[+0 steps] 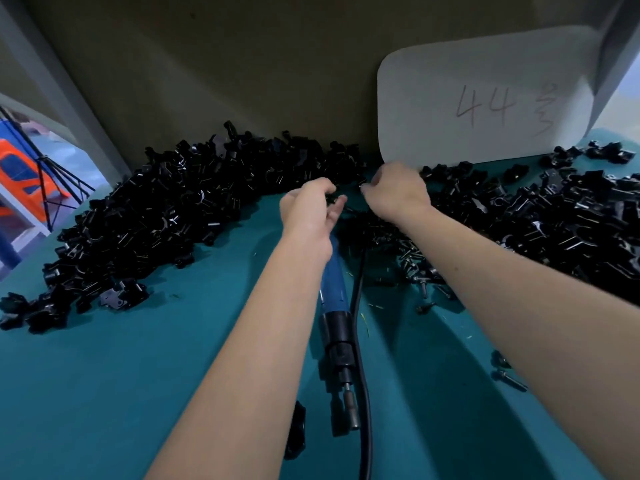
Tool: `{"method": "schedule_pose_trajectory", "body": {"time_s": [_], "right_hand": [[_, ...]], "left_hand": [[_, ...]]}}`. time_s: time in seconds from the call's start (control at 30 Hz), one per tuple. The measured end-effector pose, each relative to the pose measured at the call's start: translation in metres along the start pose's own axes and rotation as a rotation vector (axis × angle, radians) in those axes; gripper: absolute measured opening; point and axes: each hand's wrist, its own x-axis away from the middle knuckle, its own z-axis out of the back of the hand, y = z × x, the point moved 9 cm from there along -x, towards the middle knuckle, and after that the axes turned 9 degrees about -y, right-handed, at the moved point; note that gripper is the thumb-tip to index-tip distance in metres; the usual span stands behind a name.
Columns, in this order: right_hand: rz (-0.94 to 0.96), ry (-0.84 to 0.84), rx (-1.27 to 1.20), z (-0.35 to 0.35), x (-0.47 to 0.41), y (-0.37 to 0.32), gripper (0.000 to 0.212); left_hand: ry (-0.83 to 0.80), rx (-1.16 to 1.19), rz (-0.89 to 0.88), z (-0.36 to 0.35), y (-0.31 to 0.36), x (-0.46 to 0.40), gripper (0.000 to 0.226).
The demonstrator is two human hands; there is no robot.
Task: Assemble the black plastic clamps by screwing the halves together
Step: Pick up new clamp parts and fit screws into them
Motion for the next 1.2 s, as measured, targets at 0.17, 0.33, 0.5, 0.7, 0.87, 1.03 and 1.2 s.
{"method": "schedule_pose_trajectory", "body": {"time_s": [0.17,0.33,0.5,0.7,0.87,1.03,1.2], "right_hand": [[-0.078,-0.094,0.501,-0.014,-0.031,0.007,0.065],[-0.067,-0.249,0.584,-0.019,-0.056,0.007,0.061],[0.011,-0.211,0.249,0.005,-0.046,0.007,0.054],[-0.031,-0.188,-0.793,-0.003,0.025,0.021,0.032],[0.045,-0.306,-1.365,-0.029,0.083,0.014,0.024],[0.277,-0.369,-1.425,-0.039,0.117,0.004,0.016],[0.360,-0.373,-1.261,-0.041,0.123,0.005,0.023]], "left_hand": [[0.028,-0.128,-0.100,-0.002,0.005,-0.011,0.005],[-0.016,-0.281,-0.190,0.001,0.010,-0.017,0.013],[-0.009,-0.325,-0.231,0.002,0.016,-0.012,0.040],[-0.041,-0.466,-0.375,0.005,0.032,0.023,0.040],[-0.049,-0.550,-0.462,0.018,0.029,0.053,0.044],[-0.022,-0.539,-0.512,0.047,0.019,0.076,0.041],[-0.118,-0.506,-0.476,0.059,0.007,0.079,0.040]]}}
